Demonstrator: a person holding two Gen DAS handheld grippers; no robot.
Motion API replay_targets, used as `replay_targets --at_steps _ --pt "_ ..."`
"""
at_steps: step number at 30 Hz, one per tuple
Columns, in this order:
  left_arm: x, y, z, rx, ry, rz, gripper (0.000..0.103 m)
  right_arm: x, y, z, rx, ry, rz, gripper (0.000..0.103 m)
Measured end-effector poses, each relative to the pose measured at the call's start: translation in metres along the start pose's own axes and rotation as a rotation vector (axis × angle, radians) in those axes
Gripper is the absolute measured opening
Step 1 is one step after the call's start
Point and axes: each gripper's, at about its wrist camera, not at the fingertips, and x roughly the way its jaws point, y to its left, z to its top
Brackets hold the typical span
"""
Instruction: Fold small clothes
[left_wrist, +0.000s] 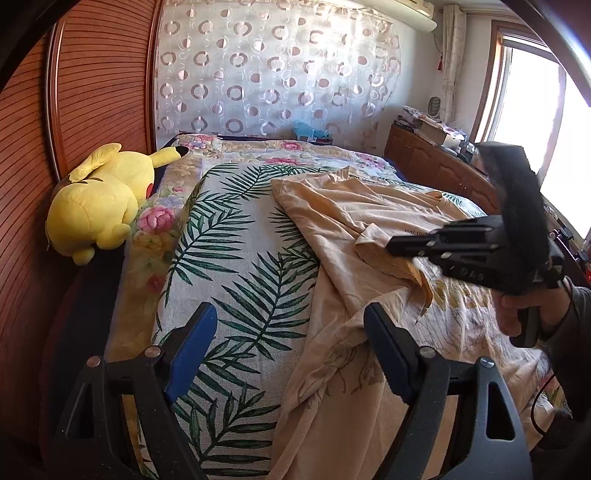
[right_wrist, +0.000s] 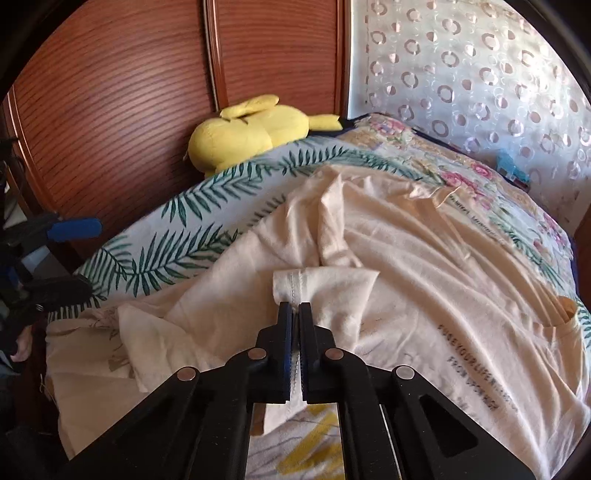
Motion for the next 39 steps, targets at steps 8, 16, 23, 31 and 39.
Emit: replay_targets --at_steps 8,16,23,31,39 --pt "0.003 -0.010 -0.003 0.009 0.011 -0.015 0.082 -0.009 -0.033 -0.016 0.116 -0.072 -0.096 0.003" --pt "0.009 -0.020 -0.004 0.026 0.031 -0.026 0.082 -0.003 -0.041 -0.037 0.210 -0.047 -0.204 0.003" --pt "0.009 -0.022 -0.004 0.029 0.036 -0.026 0.082 0.003 -0.023 -0.030 0.204 -0.084 -0.108 0.036" --pt "0.008 -0.018 -0.008 0.023 0.038 -0.019 0.082 0.062 -0.005 -0.023 0.162 0.016 0.017 0.012" --pt "0.007 -0.013 -0.011 0.013 0.038 -0.008 0.082 0.039 -0.033 -0.027 0.229 -0.054 -0.132 0.004"
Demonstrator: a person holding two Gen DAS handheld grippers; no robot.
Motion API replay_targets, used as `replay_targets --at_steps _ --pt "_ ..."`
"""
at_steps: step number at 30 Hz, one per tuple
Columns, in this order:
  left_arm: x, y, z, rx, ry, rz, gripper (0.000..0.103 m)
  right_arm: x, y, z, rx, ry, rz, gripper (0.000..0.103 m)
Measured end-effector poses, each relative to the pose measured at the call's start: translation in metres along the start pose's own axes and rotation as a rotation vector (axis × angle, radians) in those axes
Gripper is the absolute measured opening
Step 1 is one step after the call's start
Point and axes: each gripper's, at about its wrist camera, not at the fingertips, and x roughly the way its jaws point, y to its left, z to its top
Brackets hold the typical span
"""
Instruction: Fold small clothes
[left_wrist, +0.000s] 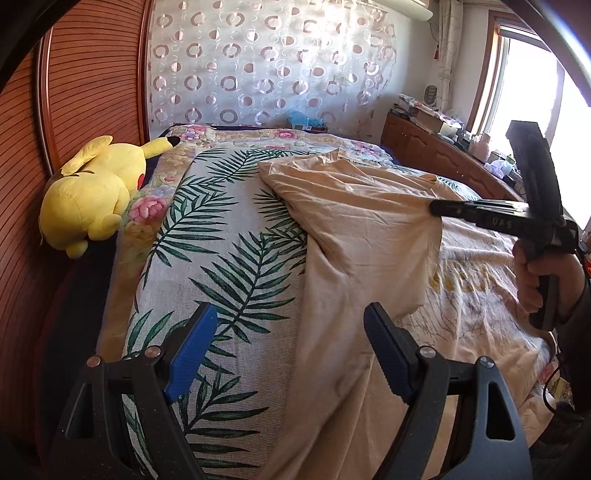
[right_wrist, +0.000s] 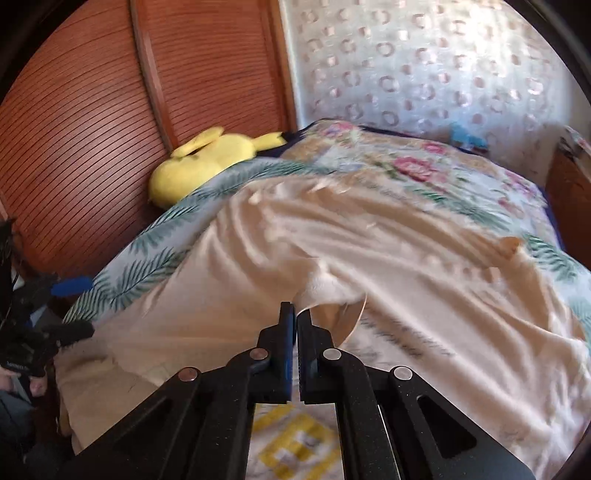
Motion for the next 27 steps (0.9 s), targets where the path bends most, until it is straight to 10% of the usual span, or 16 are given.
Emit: replay_targets --at_steps 4,14,19,27 --pt "-0.001 0.000 -0.002 -0.009 -0.005 -0.002 0.082 -0.001 0.005 -0.008 -0.034 -0.005 -0.026 0.033" --pt "-0.001 -0.004 0.003 0.011 -0.011 0.009 0.082 -0.035 0.014 -0.045 -0.083 0.001 0.067 0.033" --pt "0.005 -0.009 0.023 0.050 -0.039 -0.005 0.082 -0.053 -0.002 -0.055 -0.070 -0.008 -0.025 0.053" --pt "0.039 -0.011 0.066 0.069 -0.015 -0.056 0.066 -0.084 -0.061 -0.093 -0.010 0.012 -0.166 0.053"
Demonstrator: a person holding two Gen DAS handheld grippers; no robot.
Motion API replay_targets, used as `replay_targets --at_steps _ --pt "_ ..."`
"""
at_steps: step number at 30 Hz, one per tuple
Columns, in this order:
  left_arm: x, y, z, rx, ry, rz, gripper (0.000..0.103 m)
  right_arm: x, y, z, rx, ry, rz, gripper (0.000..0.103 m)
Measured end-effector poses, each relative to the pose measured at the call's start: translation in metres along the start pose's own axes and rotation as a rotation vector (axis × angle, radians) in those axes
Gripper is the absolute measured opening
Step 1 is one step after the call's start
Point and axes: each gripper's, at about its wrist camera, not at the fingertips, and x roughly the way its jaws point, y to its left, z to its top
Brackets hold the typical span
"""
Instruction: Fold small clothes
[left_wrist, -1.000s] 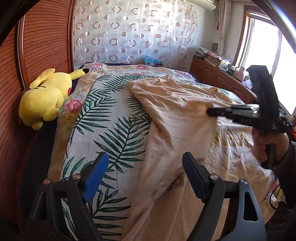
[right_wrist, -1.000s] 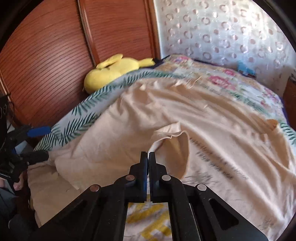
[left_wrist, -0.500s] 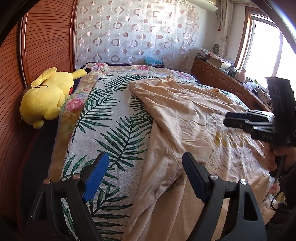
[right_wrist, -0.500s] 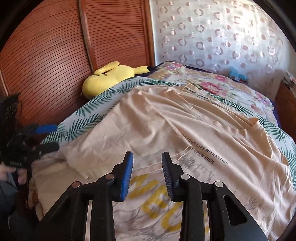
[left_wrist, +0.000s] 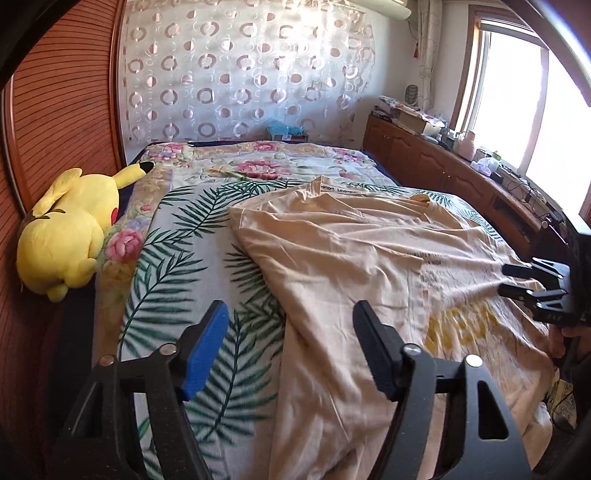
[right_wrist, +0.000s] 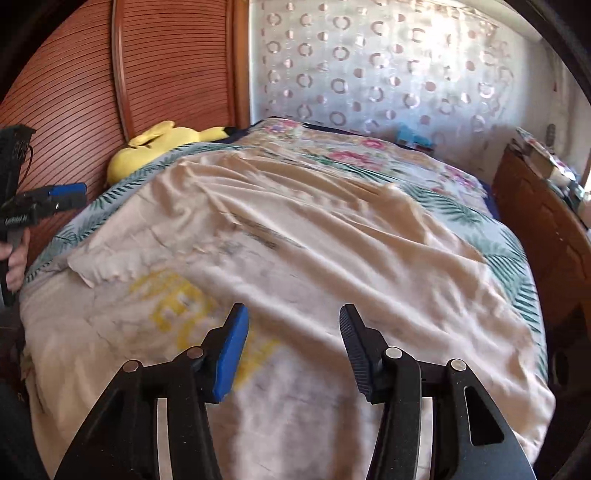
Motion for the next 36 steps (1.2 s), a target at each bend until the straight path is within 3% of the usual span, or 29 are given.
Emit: replay_targets --at_steps 3,6,14,21,24,25,30,32,36 --pt "0.016 0.003 0.012 -0.021 0.024 -0.012 0.054 -0.011 -0.014 -0.012 0.025 0.017 -0.030 0.053" --pt "0.032 0.006 0.020 -0.037 0.054 -0.011 0.049 -0.024 -0.020 -0.020 0.037 0.039 -0.050 0.053" --pt "0.072 0.007 0.039 -0.032 0.131 0.034 0.048 -0.031 -0.033 -0.022 0.061 0.072 -0.049 0.053" --pt "0.099 0.028 0.045 -0.111 0.183 0.025 0.048 -0.033 -0.038 -0.019 0.060 0.071 -0.050 0.054" --pt "0.101 0.034 0.047 -0.140 0.164 0.007 0.047 -0.032 -0.037 -0.018 0.060 0.070 -0.050 0.054" --pt "0.102 0.035 0.049 -0.144 0.163 0.005 0.044 -0.032 -0.037 -0.016 0.061 0.071 -0.049 0.054" --pt "0.110 0.035 0.054 -0.120 0.180 0.014 0.007 -0.033 -0.038 -0.017 0.064 0.069 -0.048 0.054" --pt "0.110 0.036 0.058 -0.113 0.175 0.015 0.006 -0.035 -0.038 -0.018 0.065 0.066 -0.049 0.054" --pt "0.102 0.039 0.073 -0.066 0.117 0.104 0.005 -0.036 -0.039 -0.019 0.065 0.066 -0.049 0.054"
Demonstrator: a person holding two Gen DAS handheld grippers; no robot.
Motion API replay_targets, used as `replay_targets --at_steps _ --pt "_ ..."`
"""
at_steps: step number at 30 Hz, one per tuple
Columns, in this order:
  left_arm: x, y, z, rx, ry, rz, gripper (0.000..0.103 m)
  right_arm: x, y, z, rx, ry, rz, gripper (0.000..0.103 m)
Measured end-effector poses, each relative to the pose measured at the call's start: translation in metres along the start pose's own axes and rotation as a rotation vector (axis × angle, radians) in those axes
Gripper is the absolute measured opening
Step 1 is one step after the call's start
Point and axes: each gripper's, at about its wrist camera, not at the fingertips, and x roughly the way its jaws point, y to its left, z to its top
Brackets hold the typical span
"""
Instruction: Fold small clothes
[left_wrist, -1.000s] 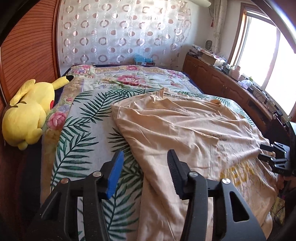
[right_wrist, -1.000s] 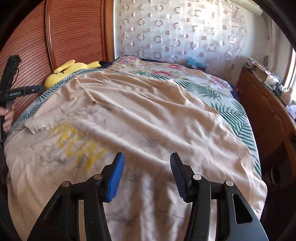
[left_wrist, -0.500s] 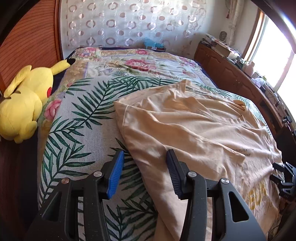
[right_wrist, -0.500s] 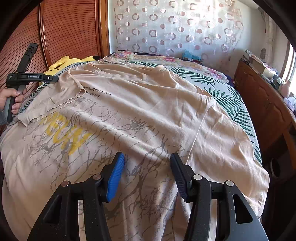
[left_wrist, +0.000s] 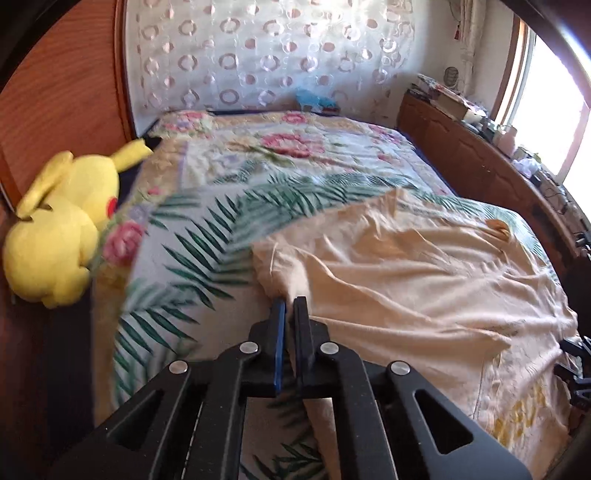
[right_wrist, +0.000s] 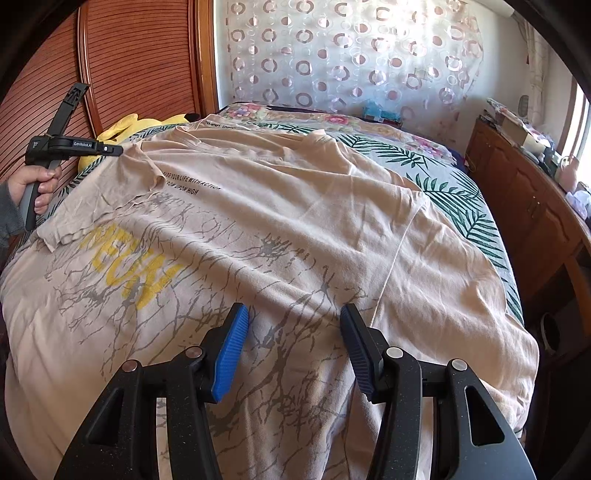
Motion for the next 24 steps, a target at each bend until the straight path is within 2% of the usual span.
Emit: replay_targets --at_steps 4,8,11,13,15,17,19,20,21,24 --pt "0.001 0.012 0.012 -0.004 -0.007 0.033 0.005 -0.001 0.000 0.000 0.000 0.000 0.000 0.054" --pt "0.001 0.011 0.011 0.015 0.004 0.025 0.005 -0.001 0.000 0.000 0.000 0.000 0.001 0.054" --pt "-0.009 0.012 0.009 0.010 -0.020 0.030 0.005 -0.001 0.000 0.000 0.000 0.000 0.001 0.054" --pt "-0.023 0.010 0.004 0.011 -0.050 0.003 0.015 -0.001 0.000 0.000 0.000 0.000 0.001 0.054" --pt "-0.040 0.007 0.000 0.015 -0.099 -0.018 0.032 -0.001 -0.001 -0.001 0.001 0.000 0.002 0.054" --pt "-0.054 0.003 -0.006 0.028 -0.132 -0.043 0.045 -0.002 -0.001 0.000 0.000 0.000 0.002 0.054" --pt "-0.068 -0.002 -0.013 0.036 -0.161 -0.059 0.064 -0.001 -0.001 0.000 0.000 0.000 0.002 0.054" --pt "-0.076 -0.005 -0.019 0.037 -0.187 -0.072 0.079 -0.001 -0.001 0.000 0.000 -0.001 0.002 0.054" --pt "-0.082 -0.008 -0.022 0.035 -0.207 -0.078 0.083 -0.002 -0.001 -0.001 0.000 -0.001 0.003 0.054" --pt "-0.095 -0.018 -0.035 0.044 -0.238 -0.095 0.083 -0.002 -0.001 -0.001 -0.001 -0.001 0.002 0.054"
